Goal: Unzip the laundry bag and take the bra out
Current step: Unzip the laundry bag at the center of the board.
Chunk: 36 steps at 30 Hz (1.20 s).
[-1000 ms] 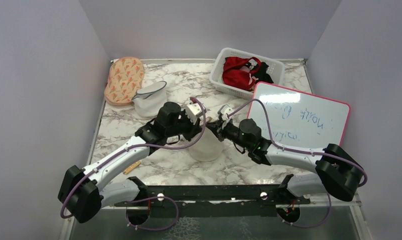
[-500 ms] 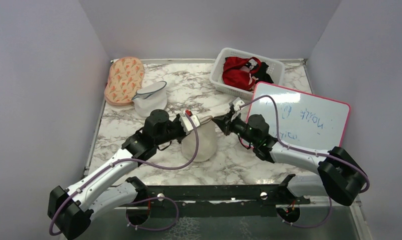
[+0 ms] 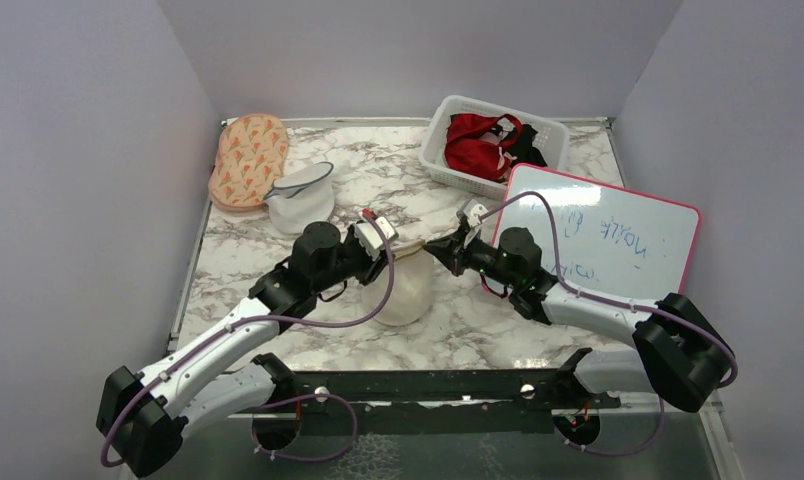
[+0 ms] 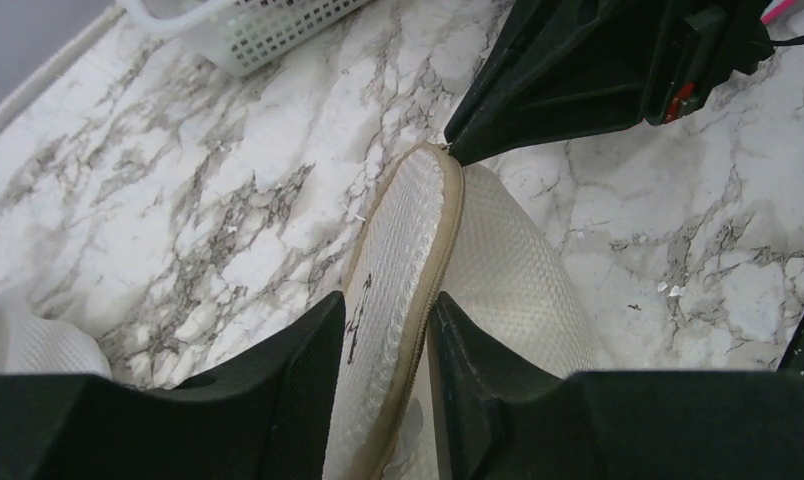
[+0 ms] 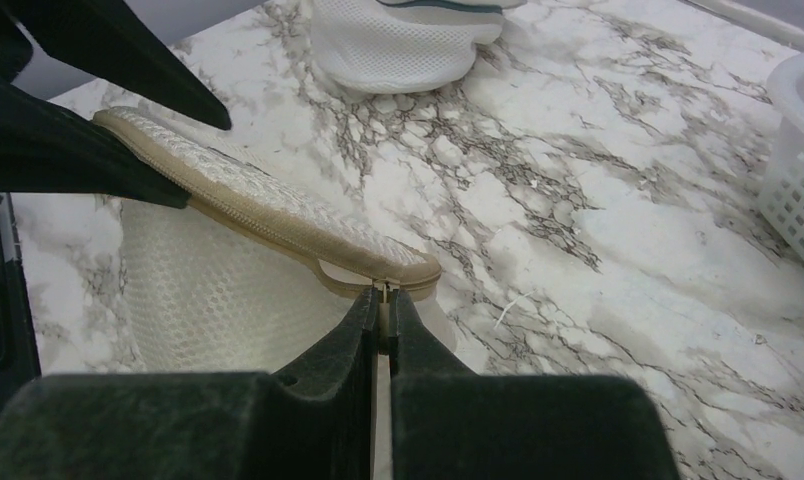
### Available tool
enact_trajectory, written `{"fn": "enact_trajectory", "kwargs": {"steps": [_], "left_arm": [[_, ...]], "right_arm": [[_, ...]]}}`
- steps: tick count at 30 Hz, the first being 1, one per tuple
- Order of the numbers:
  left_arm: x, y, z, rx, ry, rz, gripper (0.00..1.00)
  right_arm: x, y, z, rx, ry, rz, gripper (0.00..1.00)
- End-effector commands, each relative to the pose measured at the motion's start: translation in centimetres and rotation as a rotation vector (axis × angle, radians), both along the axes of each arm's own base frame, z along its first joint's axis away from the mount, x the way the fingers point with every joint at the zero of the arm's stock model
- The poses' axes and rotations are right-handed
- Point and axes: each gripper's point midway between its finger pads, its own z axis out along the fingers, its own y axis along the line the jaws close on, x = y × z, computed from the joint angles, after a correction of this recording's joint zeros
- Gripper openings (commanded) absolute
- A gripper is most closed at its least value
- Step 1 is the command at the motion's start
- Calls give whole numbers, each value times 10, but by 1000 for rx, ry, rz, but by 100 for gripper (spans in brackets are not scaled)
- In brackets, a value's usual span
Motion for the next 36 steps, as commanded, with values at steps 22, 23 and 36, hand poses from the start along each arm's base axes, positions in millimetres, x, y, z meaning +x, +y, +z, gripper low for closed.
{"fn": "enact_trajectory", "kwargs": {"steps": [22,23,36], "left_arm": [[20,-42,-1,220,-59,48,37],[21,-44,-2,229,-64,44,37],[14,-56,-7,325,-154,-6,0]], "right_arm": [[-21,9,14,27,-36,133,1],[-21,9,14,27,-37,136,1],[-12,4,11,21,-26,72,1]]}}
